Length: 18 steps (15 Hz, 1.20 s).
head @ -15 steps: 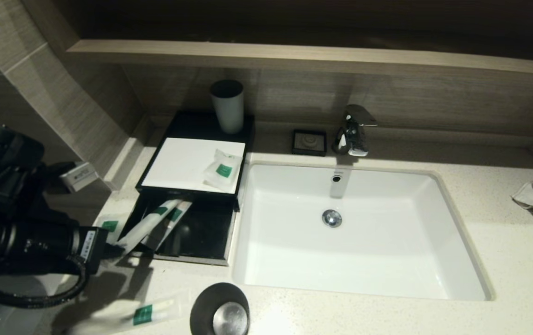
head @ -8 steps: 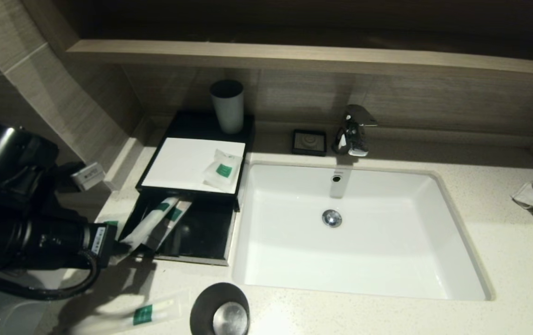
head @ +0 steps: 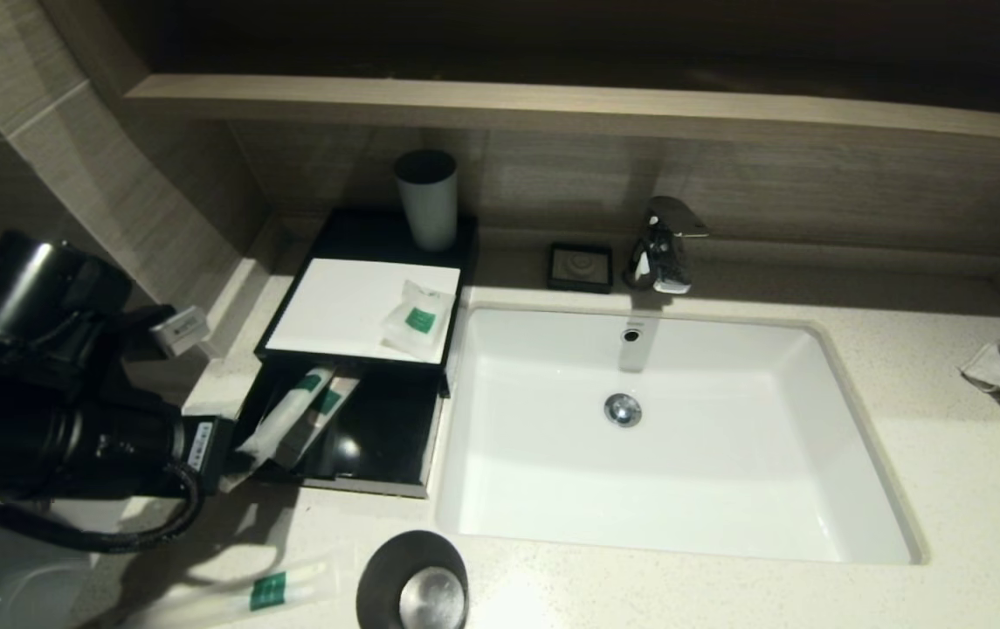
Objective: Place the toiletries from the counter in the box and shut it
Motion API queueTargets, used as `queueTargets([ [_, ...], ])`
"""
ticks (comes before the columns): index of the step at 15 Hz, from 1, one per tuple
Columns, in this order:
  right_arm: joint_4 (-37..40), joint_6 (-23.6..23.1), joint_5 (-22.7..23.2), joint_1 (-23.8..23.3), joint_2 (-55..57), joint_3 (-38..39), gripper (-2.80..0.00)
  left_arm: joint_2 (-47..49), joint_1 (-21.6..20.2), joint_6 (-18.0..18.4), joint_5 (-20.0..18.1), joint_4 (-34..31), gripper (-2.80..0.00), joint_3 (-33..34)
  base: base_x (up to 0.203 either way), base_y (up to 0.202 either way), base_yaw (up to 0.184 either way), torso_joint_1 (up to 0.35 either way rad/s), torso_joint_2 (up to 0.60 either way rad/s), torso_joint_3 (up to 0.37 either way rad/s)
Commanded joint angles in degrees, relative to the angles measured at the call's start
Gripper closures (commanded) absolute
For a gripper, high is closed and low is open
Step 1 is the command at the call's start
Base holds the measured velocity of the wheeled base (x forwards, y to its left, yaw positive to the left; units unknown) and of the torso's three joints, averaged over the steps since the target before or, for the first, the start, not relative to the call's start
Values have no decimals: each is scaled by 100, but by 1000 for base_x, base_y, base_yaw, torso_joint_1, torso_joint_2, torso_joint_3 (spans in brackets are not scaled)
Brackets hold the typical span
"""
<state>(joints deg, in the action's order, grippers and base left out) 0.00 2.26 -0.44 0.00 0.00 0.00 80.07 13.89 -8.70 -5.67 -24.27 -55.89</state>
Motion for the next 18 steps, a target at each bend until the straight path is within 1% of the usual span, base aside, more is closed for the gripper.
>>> queueTargets([
  [1,0,3,0,0,9,0,0,79,0,-8,-4,34,0,-9,0,0,0,0,0,0],
  [8,0,3,0,0,9,0,0,272,0,-8,-4,263,0,0,0,0,0,0,0,0],
  [12,0,3,0,0,9,0,0,369,0,-113,-4,379,0,-18,0,0,0,0,0,0],
  [18,0,3,0,0,9,0,0,553,0,-114,-4,528,0,-9,0,0,0,0,0,0],
])
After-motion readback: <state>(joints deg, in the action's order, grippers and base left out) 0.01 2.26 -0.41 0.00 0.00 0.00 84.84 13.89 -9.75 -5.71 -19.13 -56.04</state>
